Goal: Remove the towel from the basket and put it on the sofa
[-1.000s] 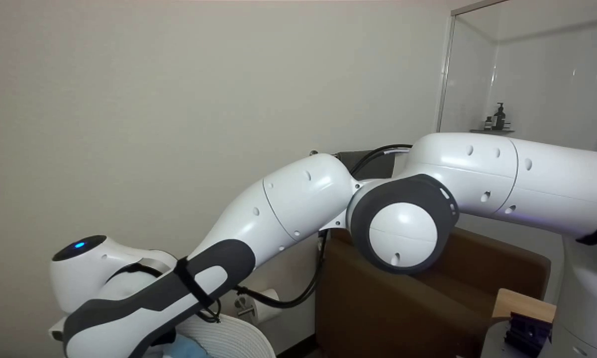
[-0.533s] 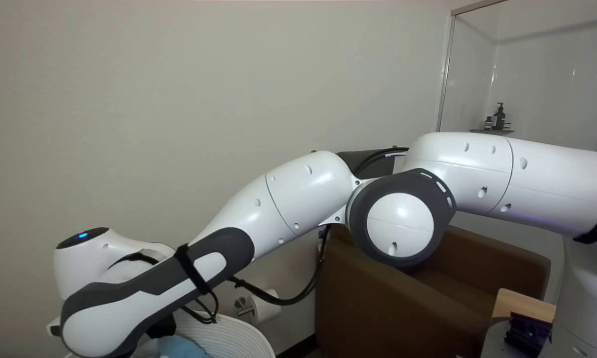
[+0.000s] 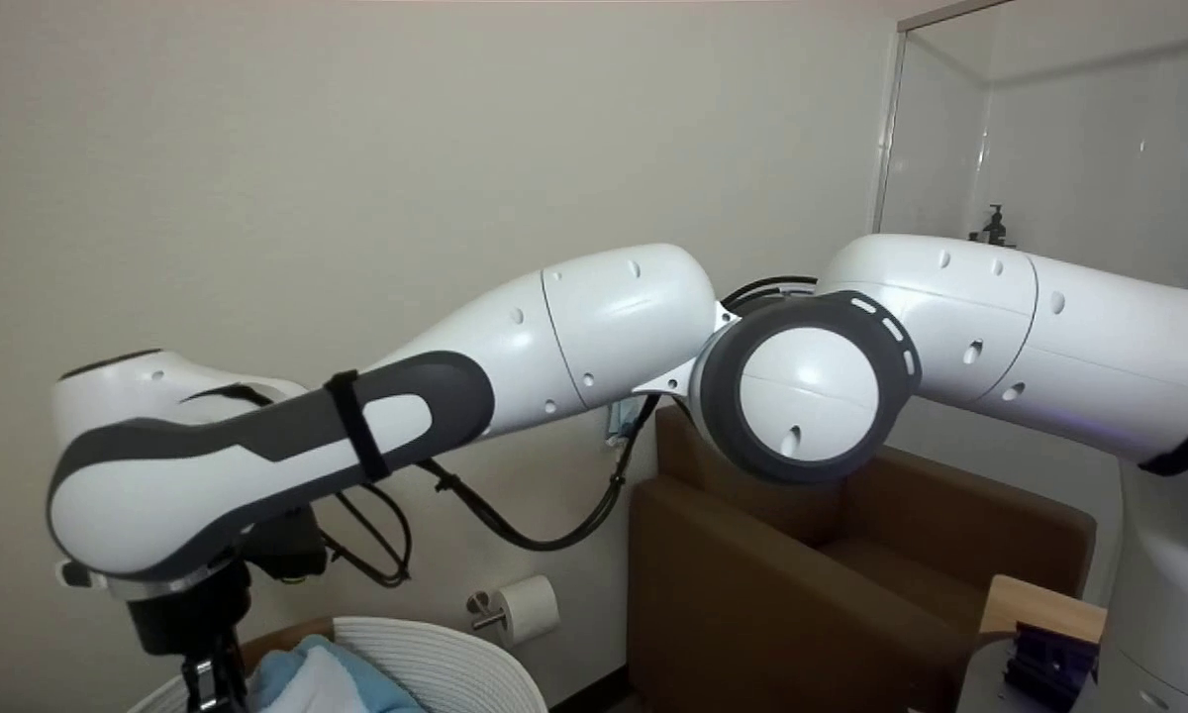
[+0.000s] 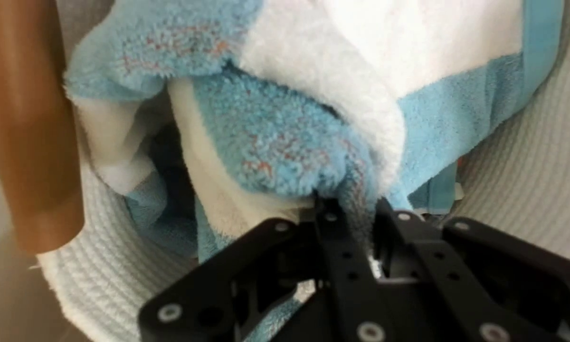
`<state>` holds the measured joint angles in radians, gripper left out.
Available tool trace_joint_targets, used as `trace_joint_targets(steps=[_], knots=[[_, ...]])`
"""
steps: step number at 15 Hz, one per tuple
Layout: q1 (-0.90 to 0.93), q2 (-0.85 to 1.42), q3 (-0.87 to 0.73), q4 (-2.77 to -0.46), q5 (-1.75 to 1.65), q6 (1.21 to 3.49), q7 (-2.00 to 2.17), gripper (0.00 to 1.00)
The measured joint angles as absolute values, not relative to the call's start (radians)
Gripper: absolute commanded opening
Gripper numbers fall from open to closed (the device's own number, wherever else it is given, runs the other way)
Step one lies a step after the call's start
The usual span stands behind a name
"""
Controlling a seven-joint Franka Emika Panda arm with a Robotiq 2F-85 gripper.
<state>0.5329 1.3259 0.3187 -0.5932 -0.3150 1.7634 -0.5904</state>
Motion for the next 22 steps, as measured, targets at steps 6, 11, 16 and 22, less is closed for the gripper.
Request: trace_joint_targets(steps=[6,11,16,22], knots=[[0.578,1.272,0.250,-0.432,-0.245,1.577,-0.576,0.15],[0.608,1.268,0.216,-0.367,-0.220,1.516,-0.576,0.15],[0.615,1.274,0.178,-0.375,-0.203,1.521,-0.576,0.07],[0.634,1.217,0.038,-0.354,-0.226,1.521,-0.576,0.07]])
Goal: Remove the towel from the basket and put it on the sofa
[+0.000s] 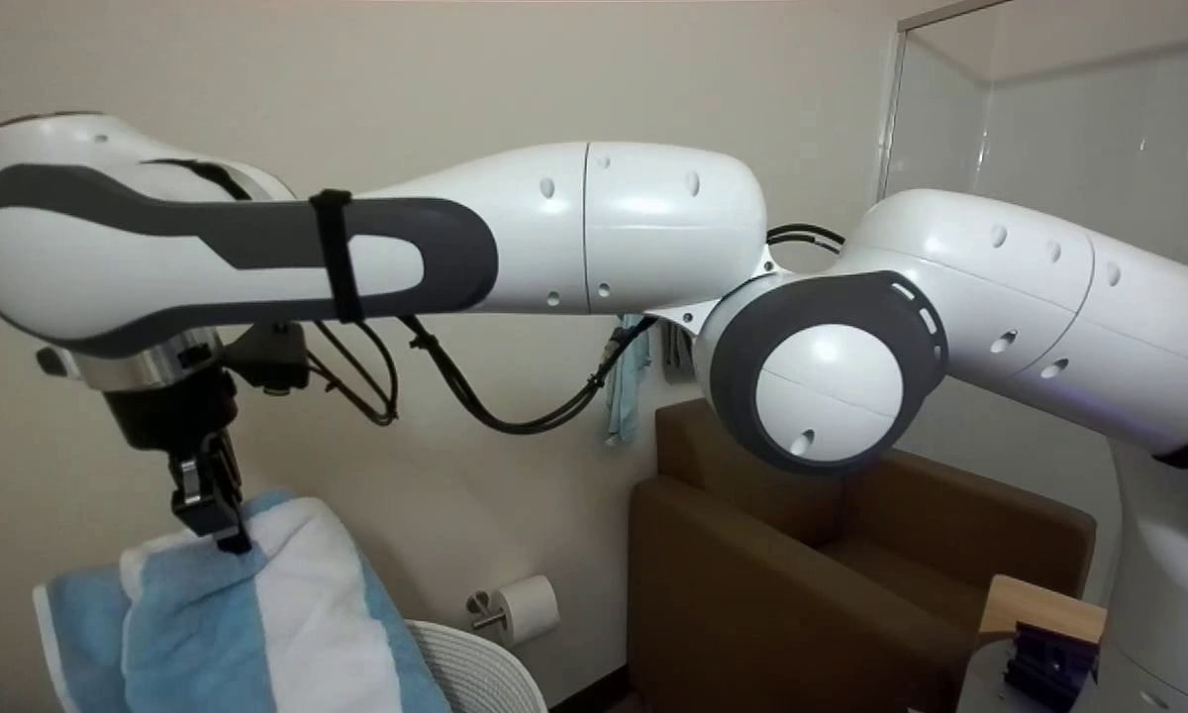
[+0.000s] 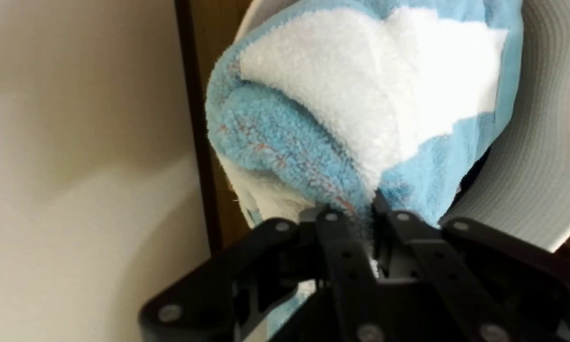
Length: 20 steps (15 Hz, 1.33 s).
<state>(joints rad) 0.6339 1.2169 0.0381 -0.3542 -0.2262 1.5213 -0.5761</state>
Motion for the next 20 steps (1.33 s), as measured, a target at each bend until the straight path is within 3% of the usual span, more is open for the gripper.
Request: trace_joint_targets(steps=[9,20], knots=[[0.653,1.037,-0.097,-0.352,-0.329,1.473,-0.519,0.07],[0.640,0.862,-0.283,-0.351,-0.522,1.224,-0.360,0.07]])
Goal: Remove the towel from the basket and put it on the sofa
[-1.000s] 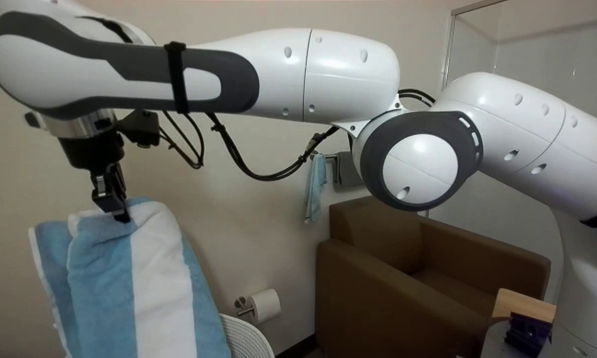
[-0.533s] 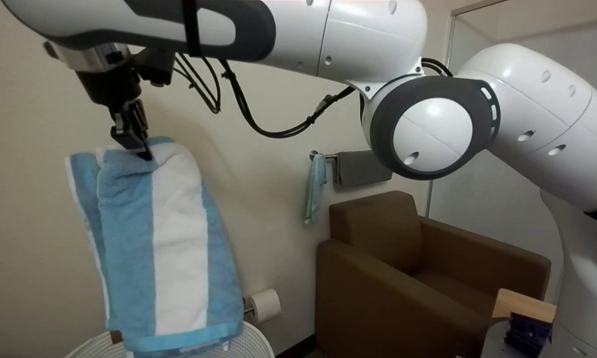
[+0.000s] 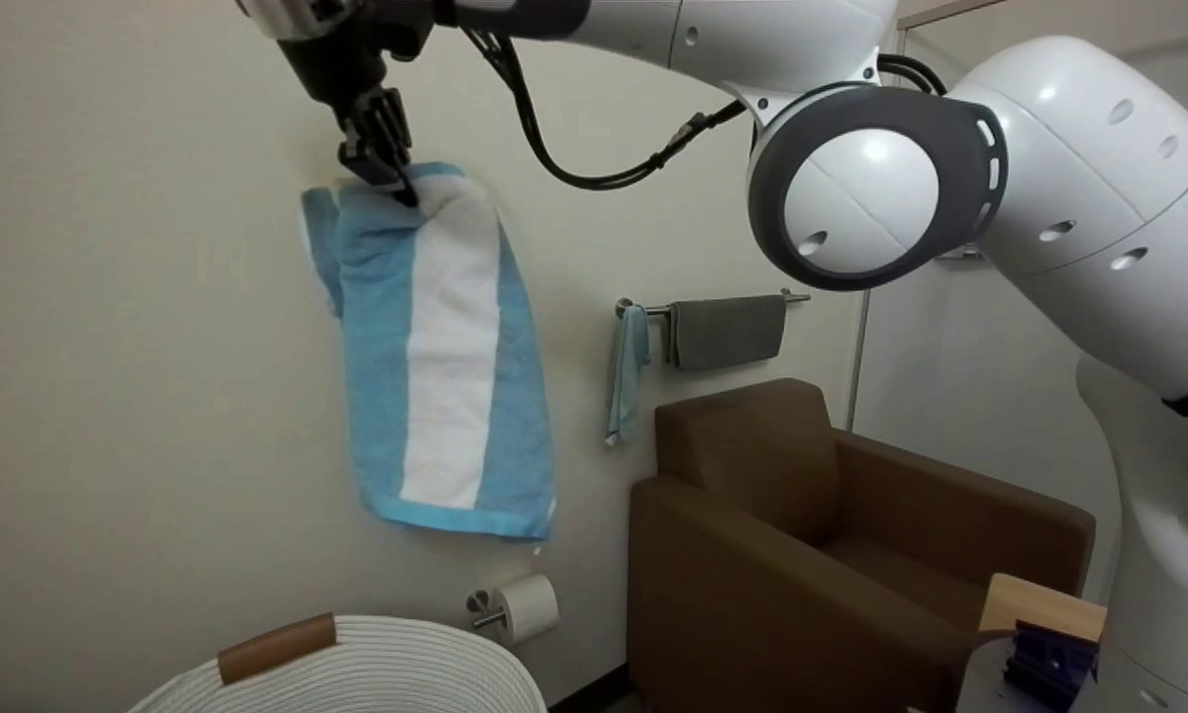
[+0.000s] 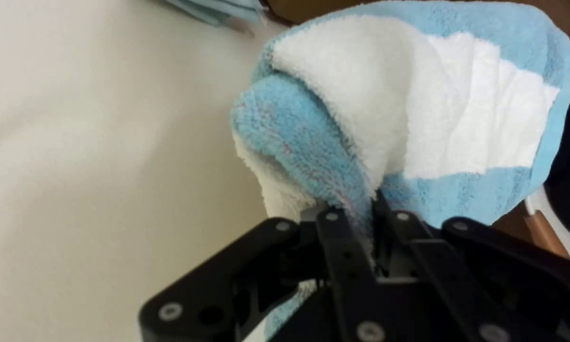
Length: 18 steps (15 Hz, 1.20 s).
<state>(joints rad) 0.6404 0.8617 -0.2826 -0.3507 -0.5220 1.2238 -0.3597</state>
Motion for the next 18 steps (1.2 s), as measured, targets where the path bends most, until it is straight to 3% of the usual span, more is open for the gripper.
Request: trace_joint_targets(steps=[7,8,14,15,18], knots=[[0.516,0.794,-0.329,-0.351,-0.607,1.094,-0.342,0.06],[0.498,0.789,-0.329,-0.351,-0.613,1.091,-0.343,0.15],[0.494,0.799,-0.301,-0.360,-0.613,1.092,-0.340,0.15],[0.495,0.799,-0.301,-0.360,-0.613,1.092,-0.340,0.05],[0.494,0.801,-0.288,-0.364,-0.613,1.092,-0.340,0.06]])
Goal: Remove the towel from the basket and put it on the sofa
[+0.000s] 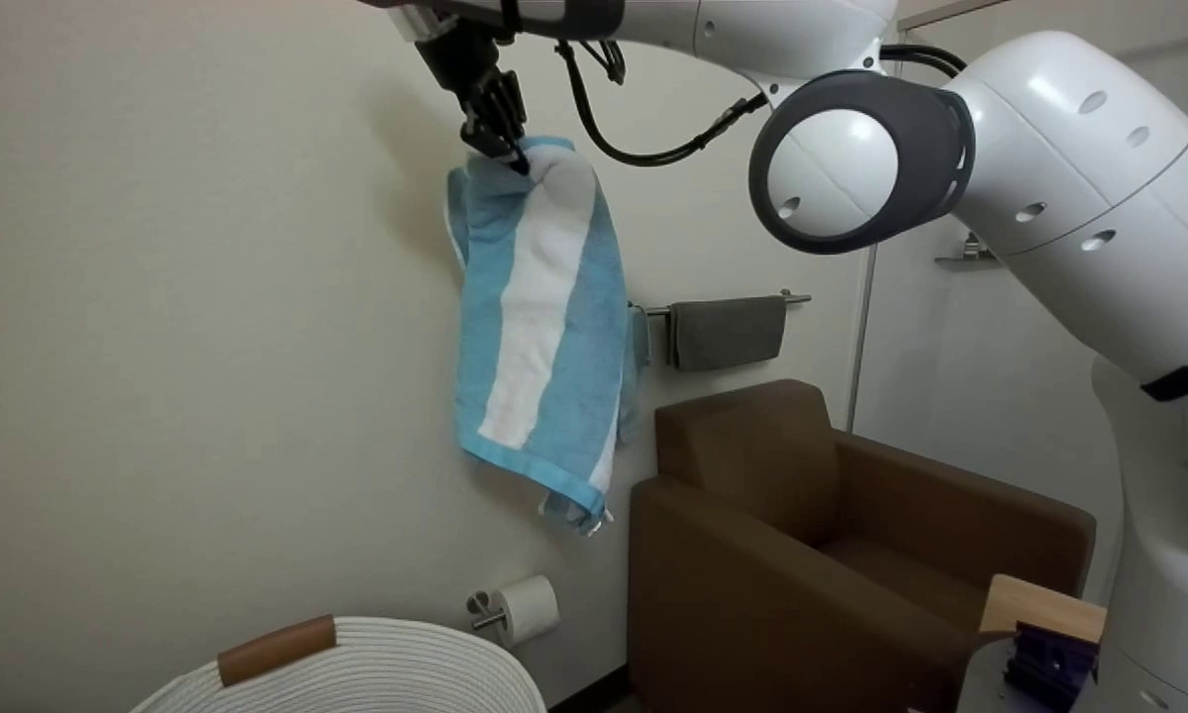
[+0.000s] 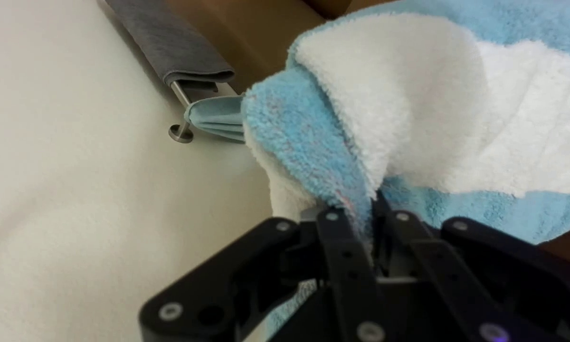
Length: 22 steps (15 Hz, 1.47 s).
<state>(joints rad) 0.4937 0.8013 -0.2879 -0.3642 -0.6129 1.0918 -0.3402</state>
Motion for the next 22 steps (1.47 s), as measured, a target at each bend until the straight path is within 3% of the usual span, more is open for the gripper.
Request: trace_joint_targets(steps=[8,15,22], knots=[[0.438,0.804,-0.312,-0.370,-0.659,1.028,-0.224,0.06],[0.253,0.713,-0.333,-0.367,-0.671,0.888,-0.135,0.06],[0.033,0.636,-0.367,-0.366,-0.683,0.915,-0.022,0.06]])
